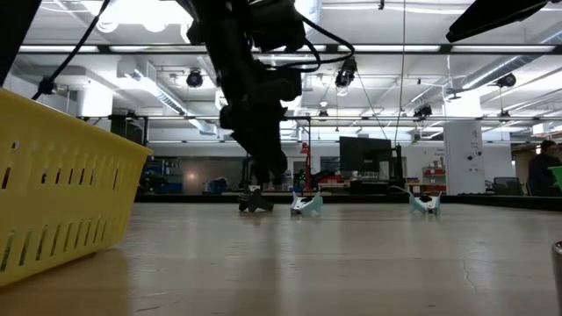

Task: Pick and place Stapler, Stapler remover, tape
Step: Put the black staple remover into the blue basket

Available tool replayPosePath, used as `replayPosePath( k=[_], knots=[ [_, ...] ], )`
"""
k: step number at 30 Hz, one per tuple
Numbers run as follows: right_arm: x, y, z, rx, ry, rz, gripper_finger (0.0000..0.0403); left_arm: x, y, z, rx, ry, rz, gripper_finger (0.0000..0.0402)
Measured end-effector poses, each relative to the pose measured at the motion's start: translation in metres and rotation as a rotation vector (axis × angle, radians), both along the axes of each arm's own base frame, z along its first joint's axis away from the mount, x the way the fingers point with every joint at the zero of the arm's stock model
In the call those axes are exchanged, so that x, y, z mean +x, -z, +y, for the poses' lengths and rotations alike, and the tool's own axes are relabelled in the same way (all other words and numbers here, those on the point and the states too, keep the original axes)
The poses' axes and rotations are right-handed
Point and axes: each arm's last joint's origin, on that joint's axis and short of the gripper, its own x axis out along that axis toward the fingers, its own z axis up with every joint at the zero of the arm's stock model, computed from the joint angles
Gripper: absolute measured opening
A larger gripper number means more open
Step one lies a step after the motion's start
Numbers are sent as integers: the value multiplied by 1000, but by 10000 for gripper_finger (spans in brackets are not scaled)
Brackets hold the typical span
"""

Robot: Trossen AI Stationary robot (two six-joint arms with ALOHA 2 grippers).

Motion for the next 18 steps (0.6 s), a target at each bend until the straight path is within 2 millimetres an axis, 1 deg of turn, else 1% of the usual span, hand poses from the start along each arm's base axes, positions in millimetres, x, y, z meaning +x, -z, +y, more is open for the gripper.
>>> replayPosePath(
  k=[3, 10, 12, 18],
  knots=[
    [0, 0, 0, -1, -1, 1, 201, 1, 9, 7, 2, -17, -48, 245],
    [0, 0, 0, 4, -1, -2, 201, -13, 33, 15, 5, -46, 29, 245],
    [0, 0, 0, 4, -1, -2, 201, -15, 36, 15, 20, -53, 39, 245],
    [0, 0, 0, 5, -1, -3, 201, -13, 34, 18, 74, -51, 18, 245]
  ],
)
